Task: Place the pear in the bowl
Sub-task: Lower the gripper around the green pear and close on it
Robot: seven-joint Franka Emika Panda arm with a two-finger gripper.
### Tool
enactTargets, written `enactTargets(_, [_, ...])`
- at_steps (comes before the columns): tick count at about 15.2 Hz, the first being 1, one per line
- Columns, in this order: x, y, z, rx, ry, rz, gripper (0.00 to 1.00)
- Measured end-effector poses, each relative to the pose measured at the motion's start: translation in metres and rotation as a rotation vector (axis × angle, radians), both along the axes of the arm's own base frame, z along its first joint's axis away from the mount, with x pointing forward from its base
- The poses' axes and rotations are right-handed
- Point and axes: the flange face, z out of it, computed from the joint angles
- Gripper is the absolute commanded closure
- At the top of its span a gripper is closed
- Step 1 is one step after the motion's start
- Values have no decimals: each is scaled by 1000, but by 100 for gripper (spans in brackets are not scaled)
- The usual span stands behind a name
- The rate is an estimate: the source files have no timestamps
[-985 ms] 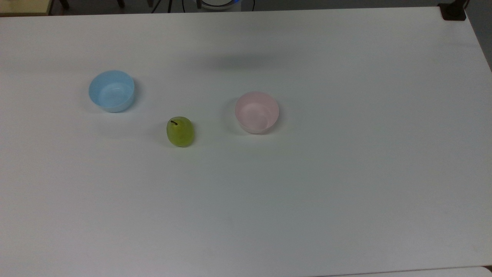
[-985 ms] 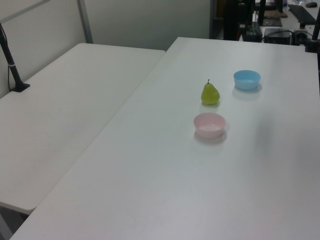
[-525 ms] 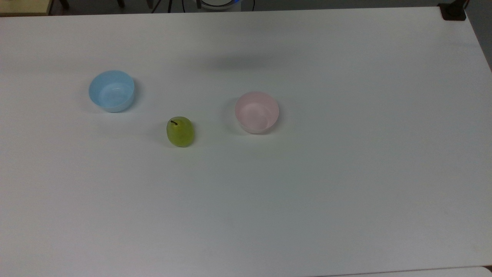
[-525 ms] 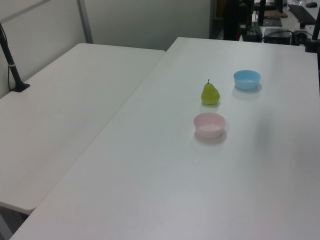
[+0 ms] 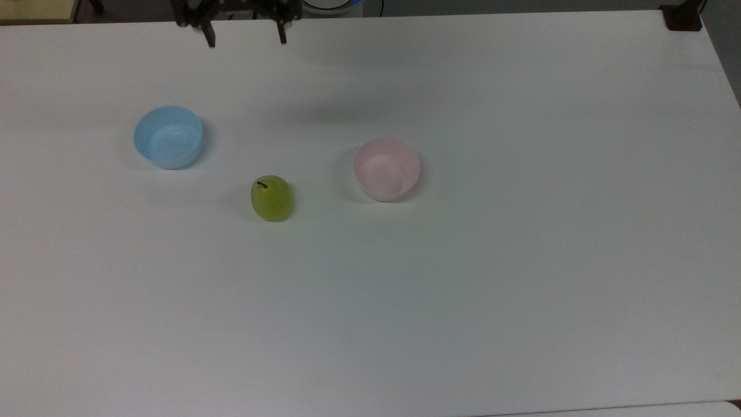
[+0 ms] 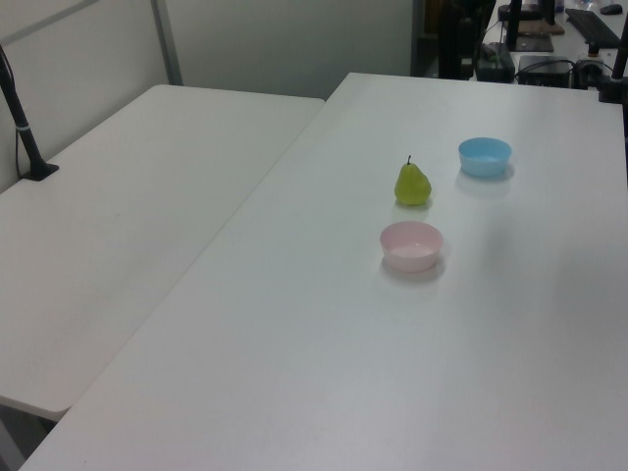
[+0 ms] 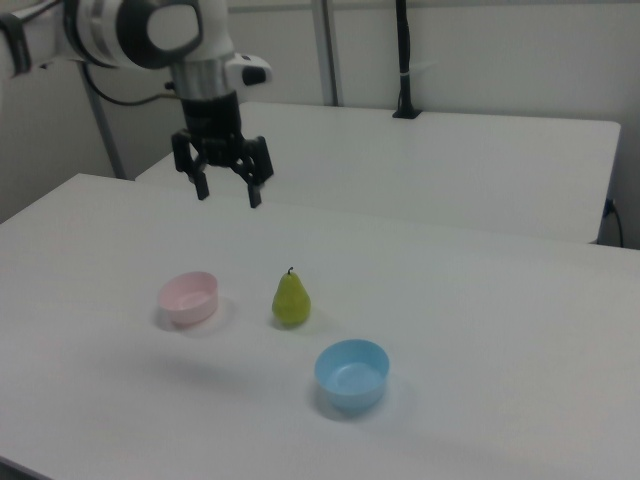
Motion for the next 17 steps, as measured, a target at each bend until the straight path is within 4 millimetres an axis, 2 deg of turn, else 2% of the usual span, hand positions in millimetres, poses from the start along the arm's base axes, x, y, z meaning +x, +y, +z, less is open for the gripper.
enactTargets(6, [46, -22, -92, -40, 34, 18, 0])
enactTargets(8, [66, -21, -138, -62, 25, 24, 0])
enactTargets(10, [80, -18, -173, -79, 22, 35, 0])
enactTargets(14, [95, 0, -219, -100, 18, 53, 12])
enactTargets(17, [98, 7, -231, -105, 25, 51, 20])
